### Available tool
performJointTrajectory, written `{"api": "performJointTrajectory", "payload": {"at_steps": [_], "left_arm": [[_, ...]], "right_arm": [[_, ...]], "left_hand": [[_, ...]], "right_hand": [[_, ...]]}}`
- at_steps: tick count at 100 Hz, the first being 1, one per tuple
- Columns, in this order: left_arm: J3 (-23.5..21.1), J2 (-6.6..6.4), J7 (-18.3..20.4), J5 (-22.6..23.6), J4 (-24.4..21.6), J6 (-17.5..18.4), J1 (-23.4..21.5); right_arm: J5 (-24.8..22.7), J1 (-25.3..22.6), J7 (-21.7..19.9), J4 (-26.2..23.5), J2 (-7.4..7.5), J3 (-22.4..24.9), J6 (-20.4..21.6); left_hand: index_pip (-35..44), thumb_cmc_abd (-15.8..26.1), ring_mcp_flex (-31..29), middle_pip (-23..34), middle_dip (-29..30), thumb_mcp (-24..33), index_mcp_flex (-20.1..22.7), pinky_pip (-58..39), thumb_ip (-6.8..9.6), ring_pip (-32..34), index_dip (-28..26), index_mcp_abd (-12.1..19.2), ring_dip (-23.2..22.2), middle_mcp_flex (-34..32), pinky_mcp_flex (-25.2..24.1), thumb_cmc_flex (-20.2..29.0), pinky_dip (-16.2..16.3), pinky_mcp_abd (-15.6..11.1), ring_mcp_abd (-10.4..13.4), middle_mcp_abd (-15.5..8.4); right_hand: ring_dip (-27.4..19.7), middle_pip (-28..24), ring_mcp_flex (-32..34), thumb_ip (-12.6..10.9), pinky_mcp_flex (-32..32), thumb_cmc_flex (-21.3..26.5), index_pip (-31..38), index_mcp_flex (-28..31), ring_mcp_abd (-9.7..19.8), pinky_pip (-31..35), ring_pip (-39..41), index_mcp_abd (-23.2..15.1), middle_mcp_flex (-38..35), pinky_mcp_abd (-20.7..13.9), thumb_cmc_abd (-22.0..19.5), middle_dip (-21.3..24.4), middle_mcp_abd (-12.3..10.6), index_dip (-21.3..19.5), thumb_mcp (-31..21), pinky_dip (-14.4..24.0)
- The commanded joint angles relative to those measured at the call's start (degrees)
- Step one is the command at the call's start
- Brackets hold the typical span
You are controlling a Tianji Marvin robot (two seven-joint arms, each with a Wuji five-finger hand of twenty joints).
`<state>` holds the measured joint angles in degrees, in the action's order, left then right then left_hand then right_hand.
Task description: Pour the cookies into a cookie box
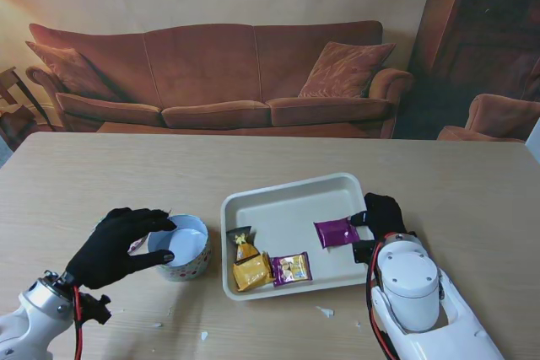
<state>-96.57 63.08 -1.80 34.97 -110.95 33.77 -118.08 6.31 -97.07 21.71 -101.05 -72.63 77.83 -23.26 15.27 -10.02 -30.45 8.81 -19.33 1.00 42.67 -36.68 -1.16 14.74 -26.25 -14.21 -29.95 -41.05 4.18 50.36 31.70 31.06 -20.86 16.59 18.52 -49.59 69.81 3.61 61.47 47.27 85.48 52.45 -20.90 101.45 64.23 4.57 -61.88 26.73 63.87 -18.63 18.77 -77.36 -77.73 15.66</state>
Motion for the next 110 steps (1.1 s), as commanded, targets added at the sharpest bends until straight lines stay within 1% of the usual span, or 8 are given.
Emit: {"api": "performJointTrajectory", "payload": {"at_steps": [1, 38, 52, 73, 90, 93, 97, 110], "left_arm": [[-0.2, 0.26, 0.4, -0.1, 0.0, 0.0, -0.3], [-0.9, 0.52, -0.8, 0.2, 0.0, 0.5, -0.4], [-1.1, 0.59, -1.1, 0.2, 0.0, 0.8, -0.5], [-1.6, 0.70, -1.4, 0.2, 0.1, 1.1, -0.6], [-2.0, 0.81, -1.8, 0.1, 0.2, 1.2, -0.6], [-2.0, 0.82, -1.8, 0.1, 0.2, 1.2, -0.6], [-2.0, 0.83, -1.9, 0.1, 0.2, 1.2, -0.6], [-2.1, 0.84, -1.9, 0.2, 0.2, 1.2, -0.7]], "right_arm": [[0.0, -0.4, -0.6, -1.6, -0.84, -0.1, 0.6], [2.3, 1.3, 5.9, -4.3, -2.61, -2.3, 1.0], [3.4, 3.2, 9.1, -4.1, -3.59, -4.1, 1.8], [4.7, 5.2, 9.1, -3.6, -3.84, -6.2, 2.0], [5.7, 6.0, 8.0, -2.8, -3.80, -7.0, 1.9], [6.1, 6.1, 7.9, -2.6, -3.78, -7.1, 2.2], [6.6, 6.1, 7.3, -2.5, -3.66, -7.1, 2.3], [5.4, 6.5, 6.8, -1.5, -3.48, -7.6, 3.0]], "left_hand": [[-0.3, 2.9, -1.6, -0.3, -0.1, -2.0, 0.8, -0.4, -0.60, 0.4, -0.4, 0.1, 0.1, -0.8, 0.2, 1.5, -0.1, 0.9, -0.2, 0.4], [-0.2, 2.8, -1.7, -0.4, -0.1, -2.0, 1.0, -0.4, -0.59, 0.5, -0.4, 0.0, 0.1, -1.0, 0.2, 1.6, -0.1, 0.9, -0.3, 0.4], [-0.2, 2.8, -1.8, -0.3, -0.1, -2.0, 1.0, -0.5, -0.60, 0.5, -0.4, 0.0, 0.1, -1.1, 0.3, 1.6, -0.1, 0.9, -0.2, 0.4], [-0.2, 2.7, -1.7, -0.3, -0.1, -2.0, 1.1, -0.6, -0.60, 0.5, -0.4, 0.0, 0.1, -1.2, 0.2, 1.7, -0.2, 0.9, -0.3, 0.5], [-0.1, 2.6, -1.9, -0.3, -0.1, -2.0, 1.2, -0.6, -0.61, 0.5, -0.4, 0.0, 0.1, -1.2, 0.2, 1.7, -0.2, 1.1, -0.3, 0.5], [-0.1, 2.7, -1.8, -0.4, -0.1, -2.0, 1.2, -0.6, -0.61, 0.5, -0.4, 0.0, 0.1, -1.2, 0.2, 1.7, -0.2, 1.1, -0.3, 0.5], [-0.1, 2.7, -1.8, -0.4, -0.1, -2.0, 1.2, -0.6, -0.61, 0.5, -0.4, 0.0, 0.1, -1.2, 0.2, 1.7, -0.2, 1.1, -0.3, 0.4], [-0.2, 2.7, -1.8, -0.4, -0.1, -2.0, 1.2, -0.6, -0.61, 0.5, -0.4, 0.0, 0.1, -1.2, 0.2, 1.7, -0.2, 1.0, -0.4, 0.4]], "right_hand": [[5.1, -1.5, 4.2, -4.0, 4.7, 10.1, 1.9, 2.3, -0.7, 9.8, 14.1, -2.0, -2.0, -19.2, -1.6, 0.0, 0.6, -0.8, -12.2, 1.1], [6.9, -1.8, 4.3, -7.3, 5.3, 8.9, -0.8, 2.2, 0.3, 11.4, 16.5, -1.1, -2.6, -22.0, -1.8, 0.3, 0.6, -0.1, -12.2, 5.7], [7.9, 0.1, 4.3, -8.8, 5.8, 7.6, -6.1, 1.3, 0.5, 10.4, 16.5, 0.8, -2.4, -21.5, -1.7, 0.6, 1.9, 2.6, -12.2, 11.4], [8.8, 3.4, 4.3, 3.7, 5.8, 8.9, -17.7, -5.4, 1.8, 8.7, 15.2, 5.2, 0.6, -21.1, -0.8, 0.2, 2.7, 11.3, -11.2, 14.8], [9.0, 4.5, 4.3, 6.4, 5.5, 9.7, -19.5, -6.9, 2.0, 7.4, 13.8, 7.2, 2.3, -19.3, -2.1, -0.2, 2.8, 13.9, -8.0, 14.6], [13.4, 6.0, 4.4, 8.5, 5.4, 10.6, -26.5, -10.1, 3.0, 6.6, 12.1, 9.0, 3.2, -17.9, -6.4, -0.7, 3.9, 25.0, -3.6, 14.5], [14.7, 6.8, 4.4, 10.5, 5.3, 11.7, -29.8, -11.2, 3.2, 6.3, 10.8, 10.3, 3.7, -17.4, -8.7, -1.0, 4.6, 33.2, -0.1, 14.4], [14.8, 6.9, 4.5, 11.9, 5.3, 12.2, -28.5, -10.2, 3.5, 6.2, 10.4, 9.7, 3.5, -17.3, -10.0, -1.0, 5.0, 36.1, 1.5, 14.4]]}}
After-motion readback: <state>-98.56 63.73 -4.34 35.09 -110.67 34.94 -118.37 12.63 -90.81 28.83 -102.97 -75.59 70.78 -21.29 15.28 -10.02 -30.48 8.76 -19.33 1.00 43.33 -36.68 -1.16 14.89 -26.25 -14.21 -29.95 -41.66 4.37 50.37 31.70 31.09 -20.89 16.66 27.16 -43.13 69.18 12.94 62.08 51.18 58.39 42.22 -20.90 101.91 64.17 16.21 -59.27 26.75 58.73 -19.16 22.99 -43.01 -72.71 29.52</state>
